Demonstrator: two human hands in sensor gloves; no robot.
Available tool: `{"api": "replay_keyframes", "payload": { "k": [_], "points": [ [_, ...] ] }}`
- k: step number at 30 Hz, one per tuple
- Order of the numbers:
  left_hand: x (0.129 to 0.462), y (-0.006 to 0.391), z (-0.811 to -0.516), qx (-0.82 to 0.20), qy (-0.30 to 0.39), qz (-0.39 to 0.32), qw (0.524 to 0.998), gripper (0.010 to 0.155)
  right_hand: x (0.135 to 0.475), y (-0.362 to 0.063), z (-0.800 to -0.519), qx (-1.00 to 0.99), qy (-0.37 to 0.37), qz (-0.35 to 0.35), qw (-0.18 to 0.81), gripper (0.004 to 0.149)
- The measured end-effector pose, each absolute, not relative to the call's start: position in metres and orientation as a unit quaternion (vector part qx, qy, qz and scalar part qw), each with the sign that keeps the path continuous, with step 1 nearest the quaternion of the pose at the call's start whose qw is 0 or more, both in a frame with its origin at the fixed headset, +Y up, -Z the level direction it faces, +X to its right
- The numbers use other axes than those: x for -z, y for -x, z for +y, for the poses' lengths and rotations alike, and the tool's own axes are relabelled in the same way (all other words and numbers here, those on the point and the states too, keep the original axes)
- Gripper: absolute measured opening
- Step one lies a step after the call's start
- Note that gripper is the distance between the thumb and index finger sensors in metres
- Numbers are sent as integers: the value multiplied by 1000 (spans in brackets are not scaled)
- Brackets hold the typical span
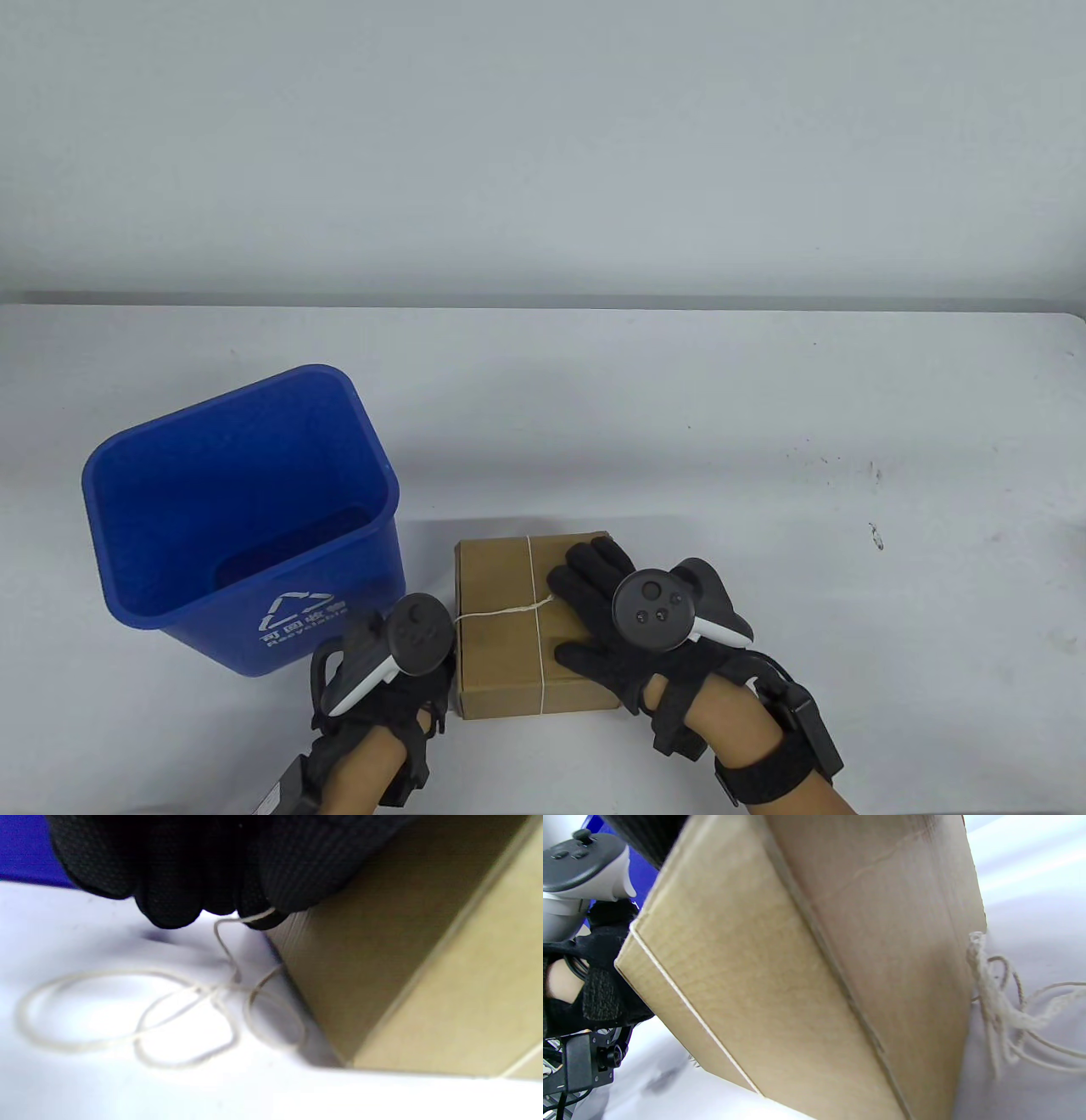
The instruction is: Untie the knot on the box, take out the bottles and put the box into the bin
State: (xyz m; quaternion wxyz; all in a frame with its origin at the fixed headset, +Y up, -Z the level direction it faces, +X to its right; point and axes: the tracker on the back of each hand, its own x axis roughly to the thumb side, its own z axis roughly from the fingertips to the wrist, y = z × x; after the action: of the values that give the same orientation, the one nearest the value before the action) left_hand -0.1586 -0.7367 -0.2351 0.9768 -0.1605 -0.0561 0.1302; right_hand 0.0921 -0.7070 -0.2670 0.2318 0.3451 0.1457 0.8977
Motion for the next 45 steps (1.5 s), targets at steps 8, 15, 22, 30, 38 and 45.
{"api": "replay_keyframes", "payload": {
  "k": [8,15,22,30,38,45],
  "points": [
    [230,168,-722,-175,143,-49,973,60,267,-92,-707,-898,-345,146,232,77],
    [220,176,-697,-271,40,-66,959,68,267,-92,-707,-898,-345,146,232,78],
    [219,171,-693,-282,-17,-115,952,70,267,-92,-707,-898,-345,146,232,77],
    [223,158,-695,-153,-61,-131,978,59,267,-91,-707,-898,-345,145,230,77],
    [224,165,-691,-152,-105,-115,976,54,267,-91,-708,-898,-345,145,232,77],
    [224,169,-692,-167,-93,-96,977,44,267,-91,-708,-898,-346,144,232,77]
  ]
}}
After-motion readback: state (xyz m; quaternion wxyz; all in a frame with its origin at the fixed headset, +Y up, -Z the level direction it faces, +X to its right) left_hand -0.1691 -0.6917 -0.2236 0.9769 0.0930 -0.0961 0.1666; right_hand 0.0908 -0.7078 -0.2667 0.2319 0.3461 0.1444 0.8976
